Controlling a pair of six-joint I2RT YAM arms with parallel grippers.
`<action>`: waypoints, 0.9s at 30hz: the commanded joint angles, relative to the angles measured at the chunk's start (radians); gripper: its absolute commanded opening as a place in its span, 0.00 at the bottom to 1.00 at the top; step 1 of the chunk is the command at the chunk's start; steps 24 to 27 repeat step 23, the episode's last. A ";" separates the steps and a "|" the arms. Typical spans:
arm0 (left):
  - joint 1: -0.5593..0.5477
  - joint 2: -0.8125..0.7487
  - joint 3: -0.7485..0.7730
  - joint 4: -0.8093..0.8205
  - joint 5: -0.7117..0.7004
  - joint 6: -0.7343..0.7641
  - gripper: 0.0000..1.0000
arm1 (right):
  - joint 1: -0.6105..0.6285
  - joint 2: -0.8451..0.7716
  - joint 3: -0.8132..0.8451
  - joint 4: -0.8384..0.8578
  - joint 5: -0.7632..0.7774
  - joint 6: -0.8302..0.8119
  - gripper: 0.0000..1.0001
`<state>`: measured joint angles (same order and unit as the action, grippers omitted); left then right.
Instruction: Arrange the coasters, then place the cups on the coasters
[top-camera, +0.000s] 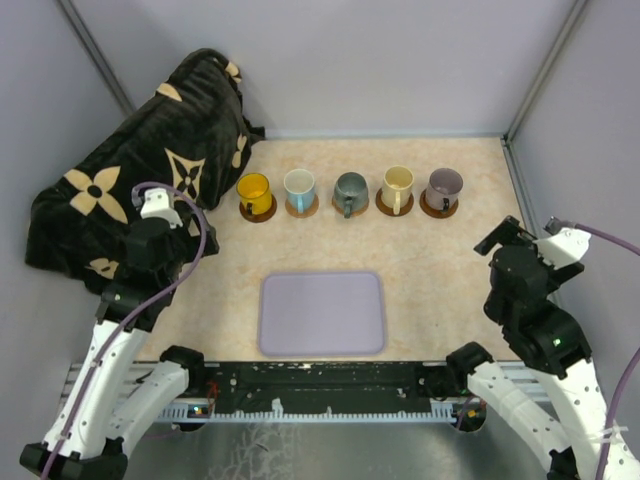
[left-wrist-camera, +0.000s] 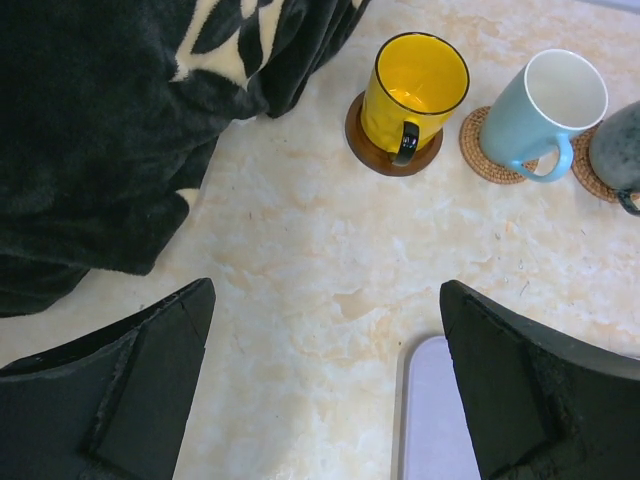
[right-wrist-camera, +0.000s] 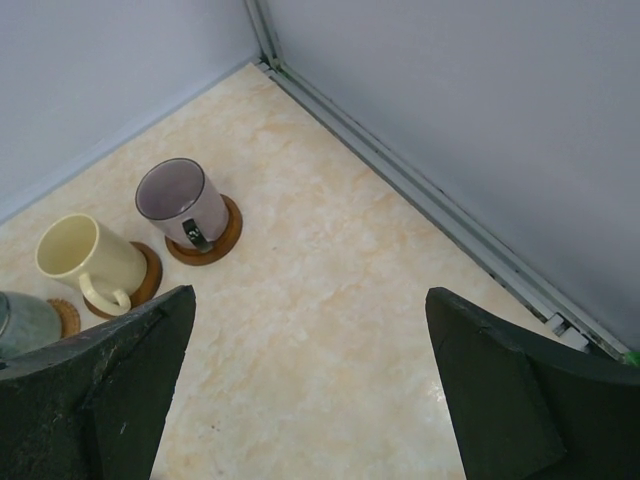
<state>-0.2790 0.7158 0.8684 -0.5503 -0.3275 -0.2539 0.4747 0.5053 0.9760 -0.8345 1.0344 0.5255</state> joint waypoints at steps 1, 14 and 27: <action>0.004 -0.076 -0.011 -0.049 0.005 -0.016 1.00 | -0.005 -0.015 0.009 -0.027 0.051 0.006 0.99; 0.005 -0.170 -0.042 -0.055 -0.020 -0.018 1.00 | -0.005 0.031 -0.016 0.002 0.009 0.022 0.99; 0.004 -0.184 -0.073 -0.053 -0.041 -0.031 1.00 | -0.005 0.035 -0.030 0.007 0.006 0.020 0.99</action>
